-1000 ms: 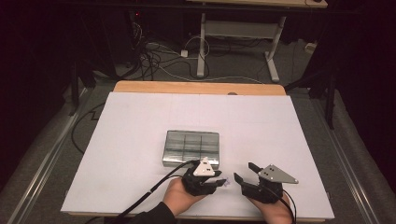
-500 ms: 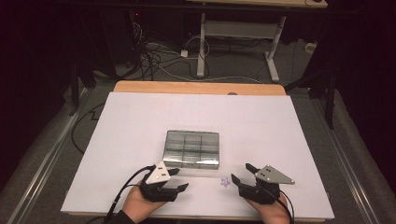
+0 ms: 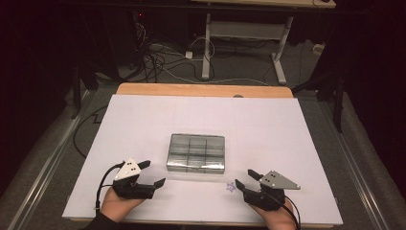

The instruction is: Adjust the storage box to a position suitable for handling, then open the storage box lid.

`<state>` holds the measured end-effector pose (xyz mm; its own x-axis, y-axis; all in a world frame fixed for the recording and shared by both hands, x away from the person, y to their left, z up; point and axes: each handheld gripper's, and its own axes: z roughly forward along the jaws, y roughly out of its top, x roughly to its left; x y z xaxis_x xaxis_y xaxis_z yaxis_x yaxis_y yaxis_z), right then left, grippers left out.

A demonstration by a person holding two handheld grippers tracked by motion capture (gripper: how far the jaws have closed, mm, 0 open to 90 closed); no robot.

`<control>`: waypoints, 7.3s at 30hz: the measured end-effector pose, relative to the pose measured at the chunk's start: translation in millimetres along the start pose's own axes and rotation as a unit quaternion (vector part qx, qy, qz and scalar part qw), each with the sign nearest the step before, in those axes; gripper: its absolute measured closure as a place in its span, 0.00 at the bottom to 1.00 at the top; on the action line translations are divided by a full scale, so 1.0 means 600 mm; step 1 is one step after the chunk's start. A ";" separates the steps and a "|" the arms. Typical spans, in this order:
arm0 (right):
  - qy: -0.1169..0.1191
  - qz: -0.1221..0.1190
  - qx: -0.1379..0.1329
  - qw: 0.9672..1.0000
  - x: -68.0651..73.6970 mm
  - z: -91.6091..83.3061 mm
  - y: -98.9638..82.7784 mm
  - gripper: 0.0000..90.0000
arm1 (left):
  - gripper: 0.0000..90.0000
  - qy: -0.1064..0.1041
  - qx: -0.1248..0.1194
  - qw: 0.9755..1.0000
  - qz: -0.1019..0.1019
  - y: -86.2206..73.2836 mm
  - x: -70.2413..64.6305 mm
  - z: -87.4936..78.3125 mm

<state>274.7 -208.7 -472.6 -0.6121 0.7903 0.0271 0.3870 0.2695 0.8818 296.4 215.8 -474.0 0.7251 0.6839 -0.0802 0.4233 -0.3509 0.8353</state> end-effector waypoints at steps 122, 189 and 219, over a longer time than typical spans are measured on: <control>0.085 0.004 0.077 0.993 0.123 0.170 0.069 1.00 | 0.00 -0.011 -0.014 1.000 0.018 -0.013 -0.001 0.011; 0.090 0.006 0.066 0.994 0.121 0.166 0.069 1.00 | 0.00 -0.017 -0.009 1.000 0.018 -0.012 0.001 0.012; 0.088 0.005 0.047 0.995 0.122 0.158 0.077 1.00 | 0.00 -0.020 -0.010 1.000 0.014 -0.011 0.002 0.012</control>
<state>312.9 -86.1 -474.4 -0.7158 0.6871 0.1247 0.4514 0.3190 0.8334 298.6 214.5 -483.6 0.7576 0.6480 -0.0787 0.3925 -0.3558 0.8481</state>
